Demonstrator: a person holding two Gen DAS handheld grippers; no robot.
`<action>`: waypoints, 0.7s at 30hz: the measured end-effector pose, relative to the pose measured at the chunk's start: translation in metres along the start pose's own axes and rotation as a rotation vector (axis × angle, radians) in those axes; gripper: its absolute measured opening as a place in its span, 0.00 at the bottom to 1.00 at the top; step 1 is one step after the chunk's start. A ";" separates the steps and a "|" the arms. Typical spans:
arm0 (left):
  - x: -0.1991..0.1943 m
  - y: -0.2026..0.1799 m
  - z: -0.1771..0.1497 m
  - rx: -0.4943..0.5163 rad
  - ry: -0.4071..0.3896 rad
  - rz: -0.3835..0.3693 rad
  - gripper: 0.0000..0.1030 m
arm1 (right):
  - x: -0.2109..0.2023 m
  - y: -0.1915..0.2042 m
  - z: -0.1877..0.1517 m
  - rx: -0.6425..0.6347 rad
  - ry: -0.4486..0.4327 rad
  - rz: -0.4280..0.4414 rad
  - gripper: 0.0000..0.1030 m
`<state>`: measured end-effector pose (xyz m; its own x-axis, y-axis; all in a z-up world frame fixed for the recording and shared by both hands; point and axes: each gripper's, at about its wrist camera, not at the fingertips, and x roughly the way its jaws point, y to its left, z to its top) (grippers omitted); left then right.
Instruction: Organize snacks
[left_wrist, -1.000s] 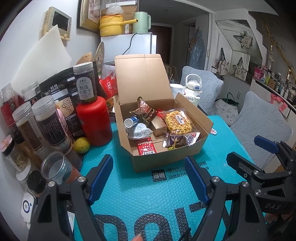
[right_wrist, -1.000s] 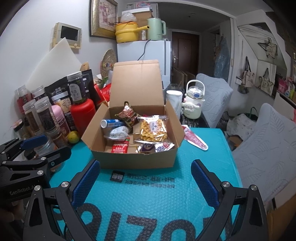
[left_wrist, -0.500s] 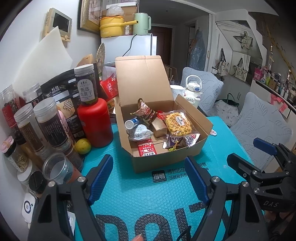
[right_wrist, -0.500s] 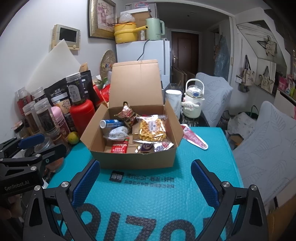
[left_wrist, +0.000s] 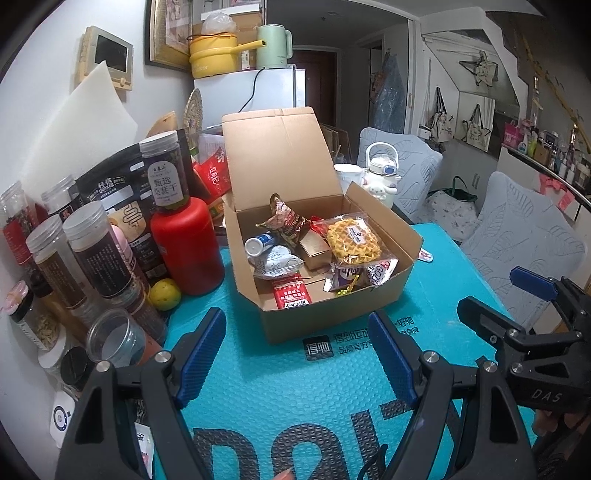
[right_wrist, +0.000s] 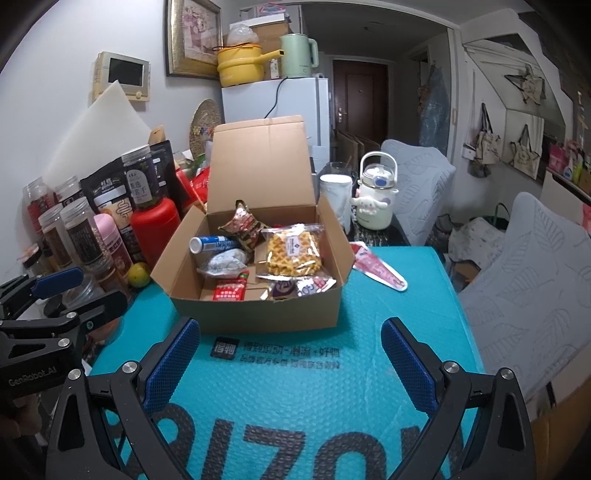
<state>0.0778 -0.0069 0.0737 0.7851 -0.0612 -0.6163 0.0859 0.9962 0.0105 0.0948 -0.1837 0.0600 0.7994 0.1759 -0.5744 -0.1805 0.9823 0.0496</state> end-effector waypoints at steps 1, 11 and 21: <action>0.000 0.000 0.000 -0.004 0.003 -0.004 0.77 | 0.000 0.000 0.000 0.000 0.001 0.001 0.97; 0.001 0.002 -0.002 -0.011 0.016 -0.015 0.77 | 0.001 0.001 0.001 -0.010 0.005 0.006 0.97; 0.002 0.004 -0.002 -0.013 0.016 -0.011 0.77 | 0.001 0.004 0.003 -0.025 0.004 0.011 0.97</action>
<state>0.0783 -0.0028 0.0708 0.7745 -0.0713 -0.6285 0.0862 0.9963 -0.0068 0.0968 -0.1797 0.0616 0.7951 0.1861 -0.5772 -0.2034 0.9785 0.0352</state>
